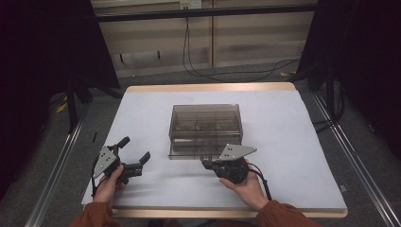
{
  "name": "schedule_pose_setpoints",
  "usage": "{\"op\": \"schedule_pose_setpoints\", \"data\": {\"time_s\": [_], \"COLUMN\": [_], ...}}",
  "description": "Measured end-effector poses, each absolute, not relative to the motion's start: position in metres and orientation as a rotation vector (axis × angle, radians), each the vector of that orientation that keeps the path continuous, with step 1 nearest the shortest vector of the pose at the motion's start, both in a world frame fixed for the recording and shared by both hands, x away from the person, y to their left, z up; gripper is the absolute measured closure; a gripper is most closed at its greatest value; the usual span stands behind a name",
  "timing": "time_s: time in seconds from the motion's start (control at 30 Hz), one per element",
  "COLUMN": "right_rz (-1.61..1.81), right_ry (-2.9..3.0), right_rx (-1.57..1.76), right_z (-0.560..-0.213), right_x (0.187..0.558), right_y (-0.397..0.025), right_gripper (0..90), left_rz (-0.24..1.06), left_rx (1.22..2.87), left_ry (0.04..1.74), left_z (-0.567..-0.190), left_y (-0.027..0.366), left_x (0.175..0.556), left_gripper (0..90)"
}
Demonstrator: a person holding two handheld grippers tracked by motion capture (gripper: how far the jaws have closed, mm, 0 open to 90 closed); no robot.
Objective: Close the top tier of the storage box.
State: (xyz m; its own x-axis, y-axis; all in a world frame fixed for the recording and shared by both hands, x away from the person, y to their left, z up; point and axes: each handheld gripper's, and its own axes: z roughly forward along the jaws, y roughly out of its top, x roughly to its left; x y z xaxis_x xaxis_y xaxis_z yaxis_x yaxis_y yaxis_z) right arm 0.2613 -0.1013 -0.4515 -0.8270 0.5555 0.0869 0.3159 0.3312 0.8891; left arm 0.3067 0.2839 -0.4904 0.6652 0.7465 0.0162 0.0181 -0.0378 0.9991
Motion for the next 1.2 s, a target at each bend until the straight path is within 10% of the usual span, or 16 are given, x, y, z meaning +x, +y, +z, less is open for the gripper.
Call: {"op": "schedule_pose_setpoints", "data": {"time_s": [1.2], "right_rz": [1.513], "right_ry": [2.342], "right_rx": [0.834], "right_z": [-0.4514], "right_x": [0.2691], "right_y": [-0.1048], "right_gripper": [90.0], "left_rz": [0.663], "left_rx": [1.511], "left_ry": [0.663], "left_z": [-0.4904], "left_y": [0.2839], "left_x": [0.3068], "left_gripper": [0.0]}}
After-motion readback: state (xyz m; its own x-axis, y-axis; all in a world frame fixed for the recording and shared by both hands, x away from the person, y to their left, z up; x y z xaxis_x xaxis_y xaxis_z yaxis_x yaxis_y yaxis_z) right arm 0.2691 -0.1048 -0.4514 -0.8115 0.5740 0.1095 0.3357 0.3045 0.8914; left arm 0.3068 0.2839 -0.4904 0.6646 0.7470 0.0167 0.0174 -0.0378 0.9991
